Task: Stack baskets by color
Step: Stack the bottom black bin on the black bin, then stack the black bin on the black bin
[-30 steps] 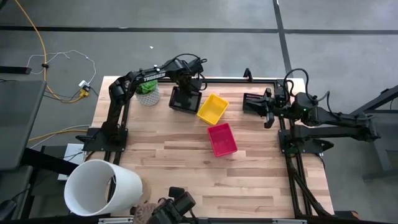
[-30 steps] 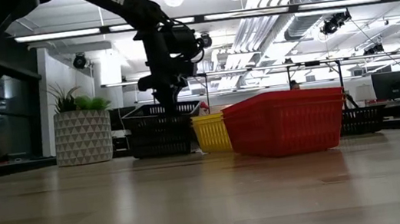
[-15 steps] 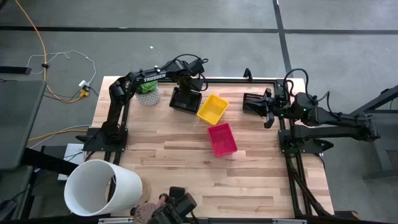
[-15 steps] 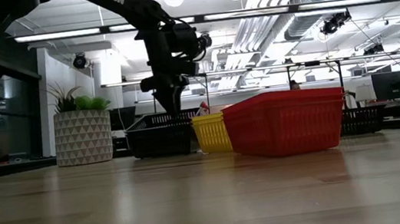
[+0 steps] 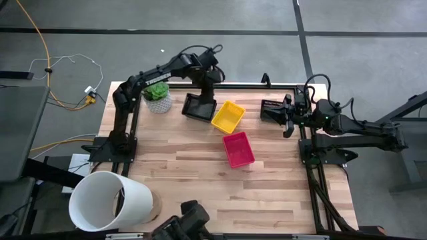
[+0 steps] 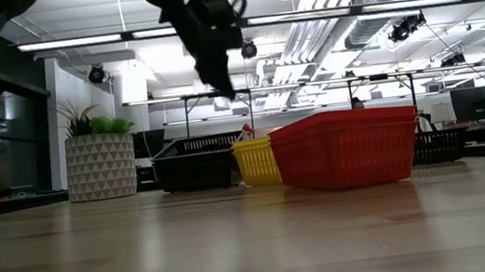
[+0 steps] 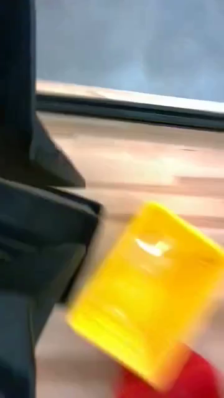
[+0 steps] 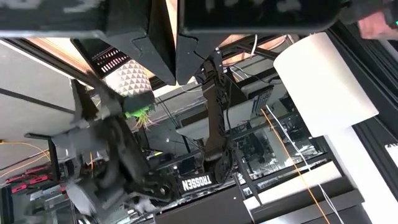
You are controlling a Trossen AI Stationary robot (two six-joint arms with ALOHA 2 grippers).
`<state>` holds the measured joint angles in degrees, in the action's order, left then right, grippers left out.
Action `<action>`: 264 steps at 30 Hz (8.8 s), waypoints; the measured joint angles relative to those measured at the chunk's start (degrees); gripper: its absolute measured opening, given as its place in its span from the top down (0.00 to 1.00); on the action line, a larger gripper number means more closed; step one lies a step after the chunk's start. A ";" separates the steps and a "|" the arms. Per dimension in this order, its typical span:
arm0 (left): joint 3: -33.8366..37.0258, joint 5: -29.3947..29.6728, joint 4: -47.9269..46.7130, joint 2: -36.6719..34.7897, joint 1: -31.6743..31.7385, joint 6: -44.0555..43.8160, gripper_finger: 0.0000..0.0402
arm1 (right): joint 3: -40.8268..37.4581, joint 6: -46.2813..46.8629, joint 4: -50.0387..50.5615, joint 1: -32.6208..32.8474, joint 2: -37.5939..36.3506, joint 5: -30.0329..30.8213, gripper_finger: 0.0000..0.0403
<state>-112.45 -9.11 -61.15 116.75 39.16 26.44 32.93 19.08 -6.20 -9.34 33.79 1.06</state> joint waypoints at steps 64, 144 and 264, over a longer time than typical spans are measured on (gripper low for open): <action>59.70 -0.22 70.30 -57.55 -19.59 -34.63 1.00 | 0.00 -3.32 -2.29 0.00 0.00 2.82 1.00; 73.69 14.28 72.42 -72.53 -29.05 -36.77 1.00 | -11.74 50.98 41.51 -25.67 24.07 28.56 0.45; 73.71 13.82 75.61 -72.57 -29.07 -36.88 1.00 | 50.40 73.77 20.98 -1.38 85.58 32.78 1.00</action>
<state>-38.74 4.71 14.46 44.18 10.09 -10.44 83.33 92.85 14.79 -10.72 119.37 33.84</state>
